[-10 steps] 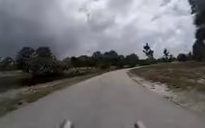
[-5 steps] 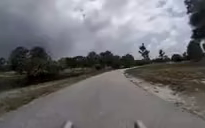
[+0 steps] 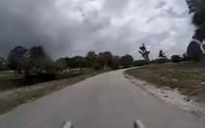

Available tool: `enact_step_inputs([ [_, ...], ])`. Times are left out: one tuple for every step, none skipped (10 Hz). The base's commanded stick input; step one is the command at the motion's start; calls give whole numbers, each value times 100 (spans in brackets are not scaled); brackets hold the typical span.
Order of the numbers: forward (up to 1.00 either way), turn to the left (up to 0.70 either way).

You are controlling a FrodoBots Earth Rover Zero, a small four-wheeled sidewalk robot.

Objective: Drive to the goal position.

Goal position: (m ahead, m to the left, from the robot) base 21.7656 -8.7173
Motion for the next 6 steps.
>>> enact_step_inputs([
  [85, 0],
  [85, 0],
  [85, 0],
  [85, 0],
  [85, 0],
  [85, 0],
])
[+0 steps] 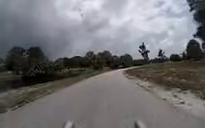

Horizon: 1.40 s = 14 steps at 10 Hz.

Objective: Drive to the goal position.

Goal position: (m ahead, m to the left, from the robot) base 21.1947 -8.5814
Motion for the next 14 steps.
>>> enact_step_inputs([
  [85, 0],
  [85, 0],
  [85, 0],
  [85, 0],
  [85, 0],
  [85, 0],
  [85, 0],
  [85, 0],
  [85, 0],
  [85, 0],
  [85, 0],
  [85, 0],
  [85, 0],
  [85, 0],
])
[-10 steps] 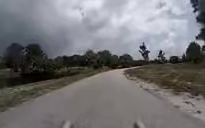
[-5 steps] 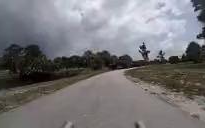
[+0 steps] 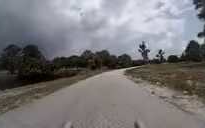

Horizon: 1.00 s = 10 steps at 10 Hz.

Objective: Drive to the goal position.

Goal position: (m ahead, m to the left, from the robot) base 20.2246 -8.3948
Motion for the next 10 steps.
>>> enact_step_inputs([
  [85, 0],
  [85, 0],
  [85, 0],
  [85, 0],
  [85, 0],
  [85, 0],
  [85, 0],
  [85, 0],
  [85, 0],
  [85, 0],
])
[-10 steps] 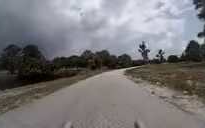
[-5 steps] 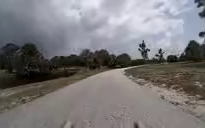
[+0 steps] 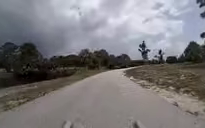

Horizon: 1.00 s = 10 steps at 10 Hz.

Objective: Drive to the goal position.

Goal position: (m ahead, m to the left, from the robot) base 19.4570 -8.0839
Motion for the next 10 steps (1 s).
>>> enact_step_inputs([
  [85, 0],
  [85, 0],
  [85, 0],
  [85, 0],
  [85, 0],
  [85, 0],
  [85, 0],
  [85, 0],
  [85, 0],
  [85, 0],
])
